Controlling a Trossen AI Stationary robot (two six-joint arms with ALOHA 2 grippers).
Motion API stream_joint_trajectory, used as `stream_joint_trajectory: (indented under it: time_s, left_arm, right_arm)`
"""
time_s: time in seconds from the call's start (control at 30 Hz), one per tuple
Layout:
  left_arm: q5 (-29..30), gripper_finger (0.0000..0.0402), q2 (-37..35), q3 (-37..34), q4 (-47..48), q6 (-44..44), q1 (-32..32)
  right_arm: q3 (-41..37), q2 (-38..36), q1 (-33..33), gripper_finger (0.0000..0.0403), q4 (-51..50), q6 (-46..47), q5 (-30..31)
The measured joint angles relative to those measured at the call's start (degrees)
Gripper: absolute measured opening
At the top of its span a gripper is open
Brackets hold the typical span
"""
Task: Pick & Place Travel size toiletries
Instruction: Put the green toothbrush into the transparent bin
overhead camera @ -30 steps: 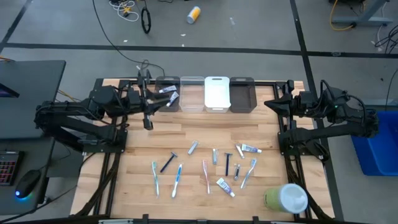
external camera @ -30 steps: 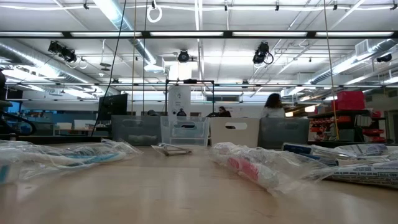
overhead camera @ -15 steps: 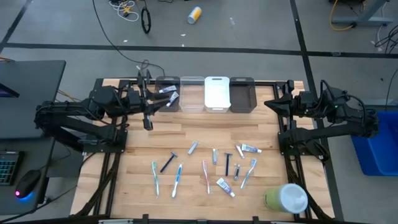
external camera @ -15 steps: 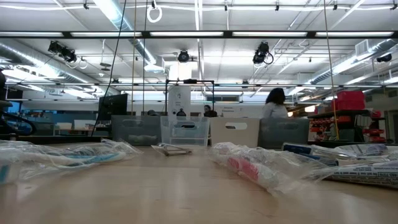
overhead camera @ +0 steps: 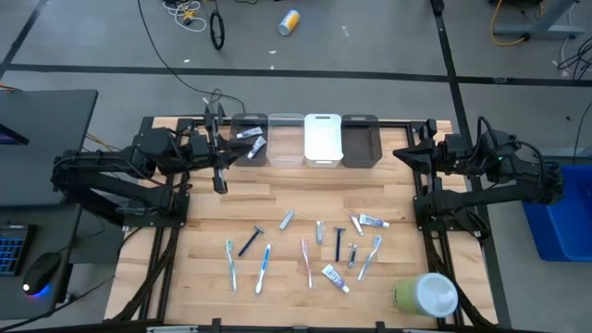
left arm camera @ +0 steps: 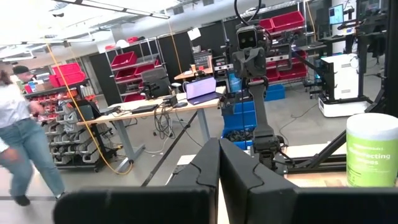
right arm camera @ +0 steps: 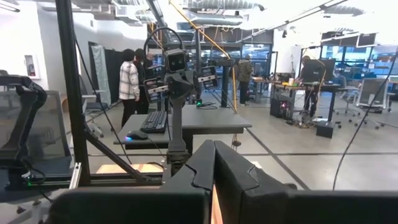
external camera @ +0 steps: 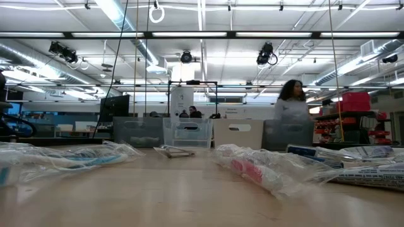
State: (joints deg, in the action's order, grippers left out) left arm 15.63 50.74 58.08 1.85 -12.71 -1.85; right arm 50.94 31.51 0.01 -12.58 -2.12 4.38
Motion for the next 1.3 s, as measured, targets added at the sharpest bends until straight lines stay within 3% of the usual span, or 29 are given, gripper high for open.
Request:
stream_joint_trajectory:
  time_s: [0.13, 0.4, 0.53, 0.63, 0.87, 0.97, 1.1, 1.3]
  left_arm:
    - [0.0, 0.0019, 0.0, 0.0, 0.0, 0.0, 0.0]
    - [0.0, 0.0025, 0.0, 0.0, 0.0, 0.0, 0.0]
    - [0.0, 0.0021, 0.0, 0.0, 0.0, 0.0, 0.0]
    - [0.0, 0.0021, 0.0, 0.0, 0.0, 0.0, 0.0]
    - [0.0, 0.0021, 0.0, 0.0, 0.0, 0.0, 0.0]
    - [0.0, 0.0023, 0.0, 0.0, 0.0, 0.0, 0.0]
    - [0.0, 0.0021, 0.0, 0.0, 0.0, 0.0, 0.0]
    - [0.0, 0.0022, 0.0, 0.0, 0.0, 0.0, 0.0]
  right_arm:
    - [0.0, 0.0, 0.0, 0.0030, 0.5, 0.2, 0.0]
    - [0.0, 0.0, 0.0, 0.0123, 2.0, 0.2, 0.0]
    - [0.0, 0.0, 0.0, 0.0149, 1.9, 0.1, -0.2]
    - [0.0, 0.0, 0.0, 0.0136, 1.9, -0.9, -0.2]
    - [0.0, 0.0, 0.0, 0.0052, 3.5, -2.4, -0.2]
    - [0.0, 0.0, 0.0, 0.0033, 4.0, -2.4, -0.1]
    - [0.0, 0.0, 0.0, 0.0043, 4.0, -1.0, 0.0]
    - [0.0, 0.0, 0.0, 0.0099, 4.0, -0.1, 0.1]
